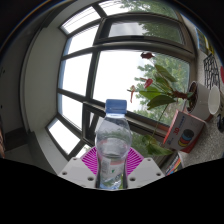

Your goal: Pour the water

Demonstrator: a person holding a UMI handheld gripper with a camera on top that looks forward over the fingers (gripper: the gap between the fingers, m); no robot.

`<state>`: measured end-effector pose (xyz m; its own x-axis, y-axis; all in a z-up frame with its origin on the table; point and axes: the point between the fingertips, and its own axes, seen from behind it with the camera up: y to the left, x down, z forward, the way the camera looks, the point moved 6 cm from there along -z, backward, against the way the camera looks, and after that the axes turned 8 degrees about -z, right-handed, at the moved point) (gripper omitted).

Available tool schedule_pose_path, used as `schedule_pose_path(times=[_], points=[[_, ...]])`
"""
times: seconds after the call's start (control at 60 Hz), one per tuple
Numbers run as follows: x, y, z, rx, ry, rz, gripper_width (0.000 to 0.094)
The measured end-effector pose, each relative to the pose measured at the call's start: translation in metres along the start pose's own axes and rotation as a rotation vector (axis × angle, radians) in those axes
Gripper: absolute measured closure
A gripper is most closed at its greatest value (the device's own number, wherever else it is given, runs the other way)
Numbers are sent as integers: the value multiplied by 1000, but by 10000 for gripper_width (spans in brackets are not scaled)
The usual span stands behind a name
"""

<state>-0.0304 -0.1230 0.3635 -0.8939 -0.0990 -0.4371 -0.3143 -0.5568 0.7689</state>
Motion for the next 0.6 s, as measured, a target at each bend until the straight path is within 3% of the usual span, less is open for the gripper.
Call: schedule_pose_path(times=[0.183, 0.367, 0.6], points=[[-51, -84, 12, -17, -164, 591, 634], [-61, -169, 10, 56, -314, 944, 634], [-67, -195, 7, 81, -310, 1007, 633]])
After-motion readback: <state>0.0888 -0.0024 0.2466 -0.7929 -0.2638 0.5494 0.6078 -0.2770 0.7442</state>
